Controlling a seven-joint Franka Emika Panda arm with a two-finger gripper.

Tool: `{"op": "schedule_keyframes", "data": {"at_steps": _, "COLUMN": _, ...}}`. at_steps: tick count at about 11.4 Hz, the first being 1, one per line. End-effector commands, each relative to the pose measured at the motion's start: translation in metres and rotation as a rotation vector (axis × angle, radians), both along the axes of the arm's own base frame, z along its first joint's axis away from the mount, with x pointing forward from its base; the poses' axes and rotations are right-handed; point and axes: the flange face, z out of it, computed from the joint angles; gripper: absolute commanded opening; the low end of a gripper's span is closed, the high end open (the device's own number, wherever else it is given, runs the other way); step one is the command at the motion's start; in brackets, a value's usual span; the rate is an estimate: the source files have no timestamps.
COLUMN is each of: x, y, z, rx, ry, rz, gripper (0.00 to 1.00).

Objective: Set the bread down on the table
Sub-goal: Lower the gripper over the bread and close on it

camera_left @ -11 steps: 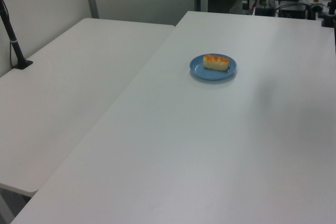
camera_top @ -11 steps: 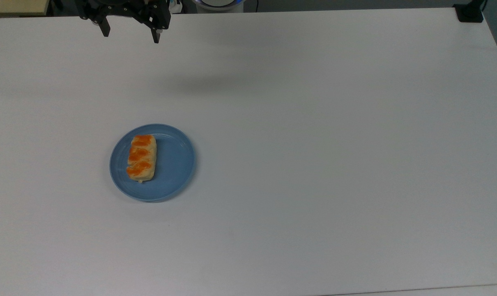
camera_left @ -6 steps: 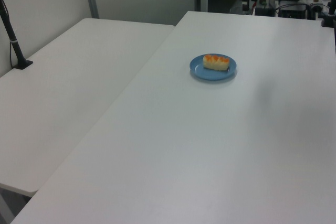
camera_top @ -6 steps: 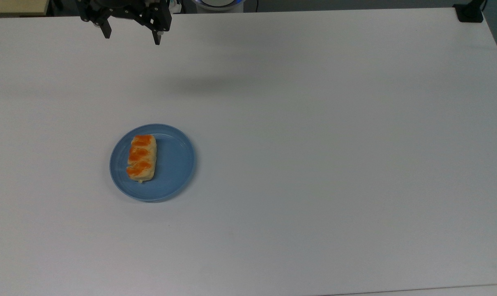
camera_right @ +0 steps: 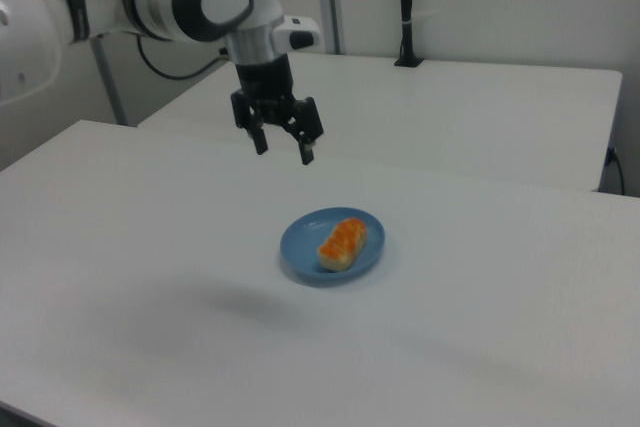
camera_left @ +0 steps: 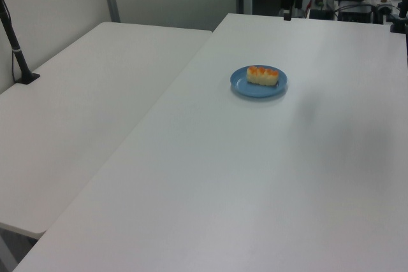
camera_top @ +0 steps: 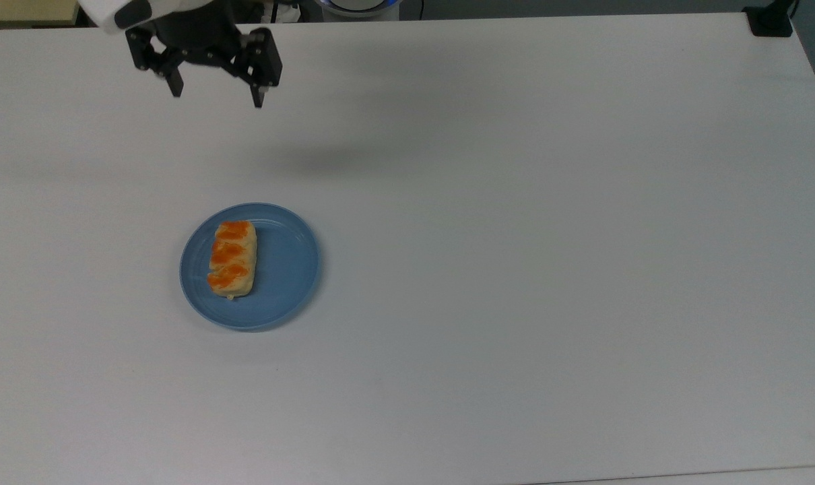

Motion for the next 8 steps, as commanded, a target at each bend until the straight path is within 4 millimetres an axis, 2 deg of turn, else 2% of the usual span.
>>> {"op": "schedule_keyframes", "data": {"at_steps": 1, "x": 0.036, "y": -0.012, "z": -0.057, "rx": -0.027, "ry": -0.057, "rz": -0.029, "gripper": 1.0}}
{"op": "schedule_keyframes", "data": {"at_steps": 4, "x": 0.07, "y": -0.028, "z": -0.127, "rx": -0.083, "ry": -0.109, "rz": -0.022, "gripper": 1.0}}
{"op": "schedule_keyframes", "data": {"at_steps": 6, "x": 0.081, "y": -0.016, "z": -0.161, "rx": -0.109, "ry": -0.109, "rz": 0.008, "gripper": 1.0}}
{"op": "schedule_keyframes", "data": {"at_steps": 8, "x": 0.083, "y": 0.001, "z": -0.194, "rx": -0.11, "ry": -0.059, "rz": 0.036, "gripper": 1.0}}
